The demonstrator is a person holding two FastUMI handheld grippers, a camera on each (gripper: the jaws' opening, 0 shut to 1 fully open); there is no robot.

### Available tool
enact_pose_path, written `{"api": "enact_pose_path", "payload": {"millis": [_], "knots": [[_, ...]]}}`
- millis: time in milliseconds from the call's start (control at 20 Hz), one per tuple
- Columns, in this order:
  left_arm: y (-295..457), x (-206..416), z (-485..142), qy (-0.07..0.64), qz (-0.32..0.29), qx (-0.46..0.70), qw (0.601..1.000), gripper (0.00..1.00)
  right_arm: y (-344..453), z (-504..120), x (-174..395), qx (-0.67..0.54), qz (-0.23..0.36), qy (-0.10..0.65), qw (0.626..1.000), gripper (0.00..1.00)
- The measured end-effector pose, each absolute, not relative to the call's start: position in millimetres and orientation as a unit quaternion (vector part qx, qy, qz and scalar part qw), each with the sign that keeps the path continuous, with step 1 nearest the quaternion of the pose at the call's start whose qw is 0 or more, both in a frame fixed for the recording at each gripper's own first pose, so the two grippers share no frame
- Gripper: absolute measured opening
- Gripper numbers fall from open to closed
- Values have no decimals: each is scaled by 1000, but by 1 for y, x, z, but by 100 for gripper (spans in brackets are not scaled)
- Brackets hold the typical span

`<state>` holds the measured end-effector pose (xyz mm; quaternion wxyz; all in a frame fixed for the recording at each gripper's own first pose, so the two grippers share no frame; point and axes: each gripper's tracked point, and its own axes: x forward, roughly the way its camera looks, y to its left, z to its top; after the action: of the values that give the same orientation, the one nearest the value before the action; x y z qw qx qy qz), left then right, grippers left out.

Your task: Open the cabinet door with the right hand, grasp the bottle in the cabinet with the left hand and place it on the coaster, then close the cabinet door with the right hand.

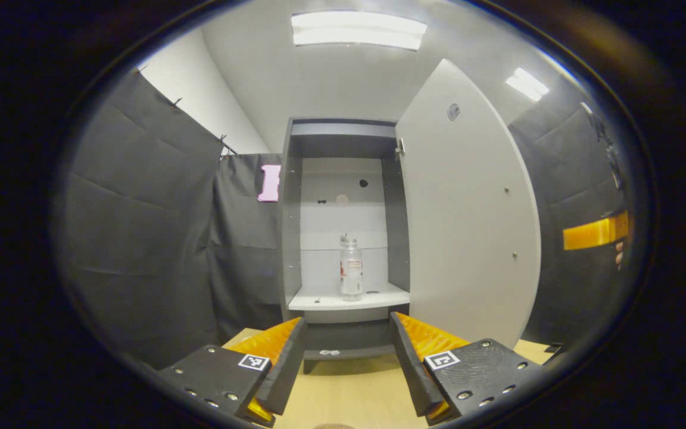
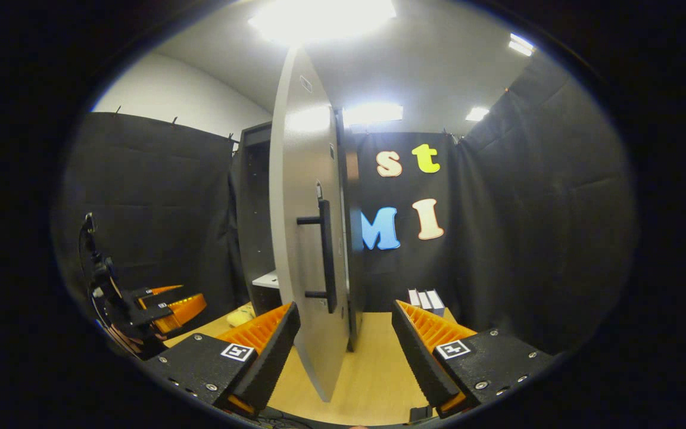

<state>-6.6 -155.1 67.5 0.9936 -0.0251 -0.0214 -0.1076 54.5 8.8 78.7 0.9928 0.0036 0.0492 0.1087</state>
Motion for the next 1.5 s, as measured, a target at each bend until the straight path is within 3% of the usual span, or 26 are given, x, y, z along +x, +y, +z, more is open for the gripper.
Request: {"api": "enact_pose_path", "payload": {"millis": [450, 500, 750, 800, 850, 950, 1050, 1100, 1350, 1400, 1500], "knots": [[-184, 144, 89, -22, -170, -46, 984, 79, -50, 65, 48, 14, -36, 41, 998, 95], [-187, 160, 92, -21, -176, -48, 983, 84, -54, 64, 46, 19, -50, 41, 998, 95], [-208, 229, 78, -11, -201, -51, 978, 79, -74, 51, 42, 17, -125, 51, 991, 95], [-212, 242, 75, -9, -204, -50, 978, 84, -74, 49, 42, 17, -136, 54, 989, 95], [-216, 253, 71, -6, -205, -50, 977, 79, -75, 45, 43, 18, -146, 57, 988, 95], [-222, 277, 64, -3, -211, -51, 976, 84, -78, 41, 42, 17, -165, 61, 984, 95], [-229, 299, 58, -4, -215, -48, 976, 74, -78, 38, 38, 17, -182, 63, 981, 95], [-232, 308, 56, -4, -215, -44, 976, 79, -78, 37, 38, 18, -189, 64, 980, 95], [-241, 359, 34, 12, -208, -35, 978, 79, -75, 31, 40, 10, -215, 74, 974, 95], [-244, 368, 28, 19, -207, -37, 977, 84, -76, 30, 40, 7, -220, 76, 973, 95], [-249, 381, 16, 32, -209, -39, 977, 79, -74, 27, 41, 6, -225, 80, 971, 95]]}}
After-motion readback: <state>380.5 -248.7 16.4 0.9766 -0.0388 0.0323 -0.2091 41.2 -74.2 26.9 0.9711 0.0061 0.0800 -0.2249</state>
